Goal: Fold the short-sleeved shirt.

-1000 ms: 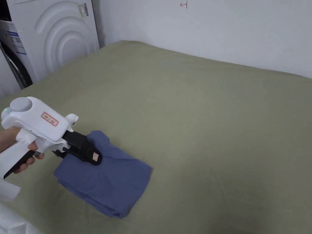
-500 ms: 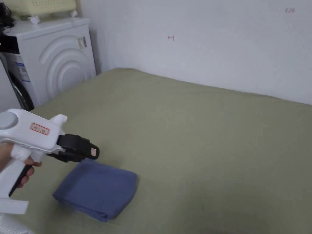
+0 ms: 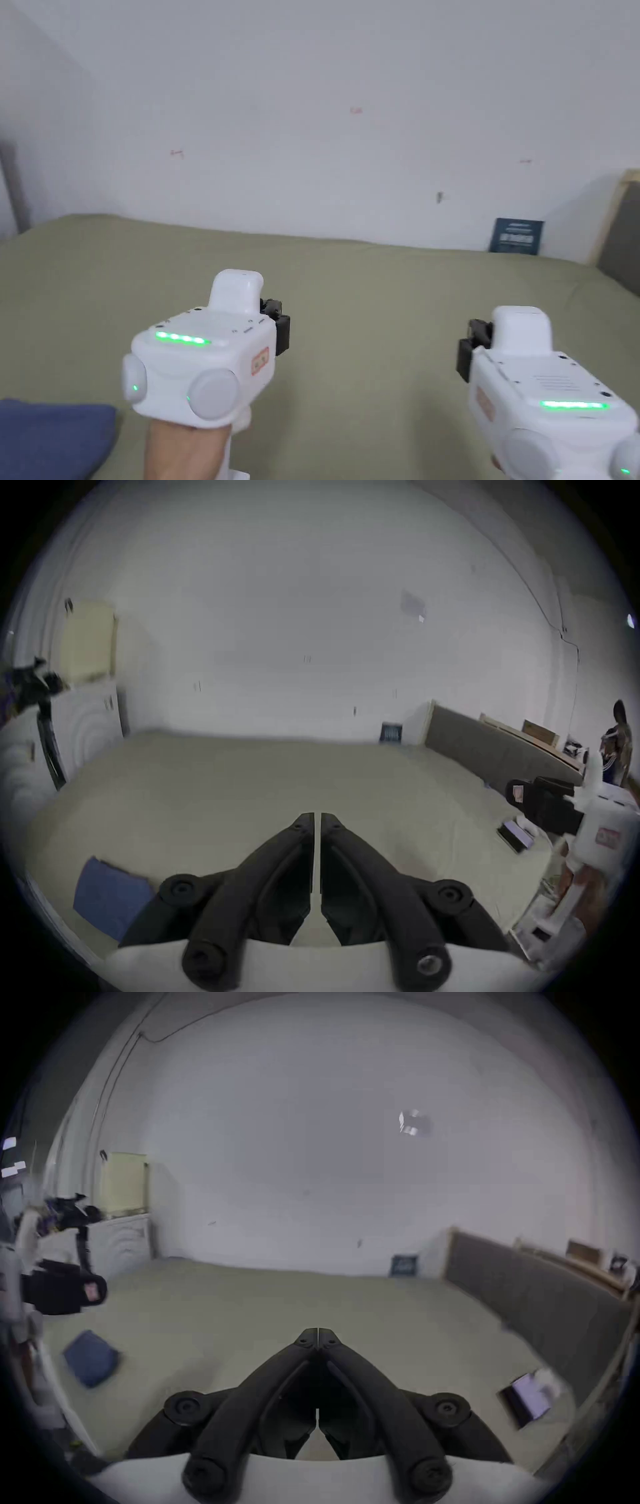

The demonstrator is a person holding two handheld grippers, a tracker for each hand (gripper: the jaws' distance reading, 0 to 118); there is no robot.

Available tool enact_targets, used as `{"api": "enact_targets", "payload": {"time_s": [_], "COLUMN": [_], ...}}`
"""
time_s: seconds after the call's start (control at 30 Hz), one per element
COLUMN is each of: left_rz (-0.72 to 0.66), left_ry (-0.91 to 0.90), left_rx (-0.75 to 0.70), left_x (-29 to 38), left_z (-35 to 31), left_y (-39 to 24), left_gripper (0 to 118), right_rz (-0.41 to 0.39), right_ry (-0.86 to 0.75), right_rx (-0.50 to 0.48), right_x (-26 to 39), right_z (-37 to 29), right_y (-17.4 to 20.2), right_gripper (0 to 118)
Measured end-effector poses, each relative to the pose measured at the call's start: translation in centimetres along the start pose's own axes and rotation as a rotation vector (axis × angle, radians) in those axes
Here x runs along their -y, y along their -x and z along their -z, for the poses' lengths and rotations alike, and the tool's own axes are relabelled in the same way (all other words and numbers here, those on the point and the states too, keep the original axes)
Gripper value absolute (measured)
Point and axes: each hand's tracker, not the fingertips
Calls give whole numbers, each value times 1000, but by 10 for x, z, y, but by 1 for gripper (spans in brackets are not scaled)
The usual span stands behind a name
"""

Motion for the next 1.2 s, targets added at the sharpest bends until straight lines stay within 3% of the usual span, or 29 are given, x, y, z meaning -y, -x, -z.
{"api": "enact_targets", "payload": {"time_s": [0.2,0.7,0.73,0.77,0.8,0.83,1.2], "left_rz": [133,120,112,103,101,98,136], "left_ry": [-130,-161,-167,-172,-173,-156,-192], "left_rx": [-92,-127,-127,-131,-139,-147,-185], "left_x": [-19,-35,-35,-35,-35,-37,-28], "left_z": [-12,-19,-19,-21,-21,-18,-30], "left_y": [-39,-41,-40,-40,-39,-38,-36], "left_gripper": [4,5,25,64,101,118,118], "right_rz": [-64,-13,-2,6,4,9,2], "right_ry": [-58,-71,-71,-79,-83,-83,-94], "right_rx": [23,15,16,29,34,59,2], "right_x": [-19,-32,-32,-32,-33,-31,-19], "right_z": [-27,-25,-25,-26,-28,-29,-40], "right_y": [-4,-25,-27,-28,-28,-33,-35], "right_gripper": [0,3,26,58,74,75,75]}}
